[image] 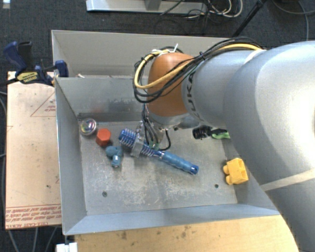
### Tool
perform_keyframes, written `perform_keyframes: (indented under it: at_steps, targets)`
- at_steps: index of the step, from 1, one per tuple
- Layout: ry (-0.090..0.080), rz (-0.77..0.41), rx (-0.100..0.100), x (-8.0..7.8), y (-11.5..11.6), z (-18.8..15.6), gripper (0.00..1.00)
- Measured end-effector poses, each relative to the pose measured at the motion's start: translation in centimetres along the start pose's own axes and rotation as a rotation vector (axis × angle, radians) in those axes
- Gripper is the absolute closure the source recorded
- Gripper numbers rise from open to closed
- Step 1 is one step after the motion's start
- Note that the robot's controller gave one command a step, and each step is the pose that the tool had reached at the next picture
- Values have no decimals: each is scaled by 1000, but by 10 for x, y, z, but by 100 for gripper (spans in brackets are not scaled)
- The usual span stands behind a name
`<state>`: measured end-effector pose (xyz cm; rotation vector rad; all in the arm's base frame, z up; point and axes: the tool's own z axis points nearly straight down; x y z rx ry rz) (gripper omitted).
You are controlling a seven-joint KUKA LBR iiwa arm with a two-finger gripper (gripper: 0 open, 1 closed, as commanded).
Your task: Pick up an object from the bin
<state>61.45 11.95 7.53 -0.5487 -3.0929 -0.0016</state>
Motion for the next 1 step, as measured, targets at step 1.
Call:
perform_keyframes:
  at_steps: [1]
  targets:
    - [-7,-36,-5,21,-1,-146,100]
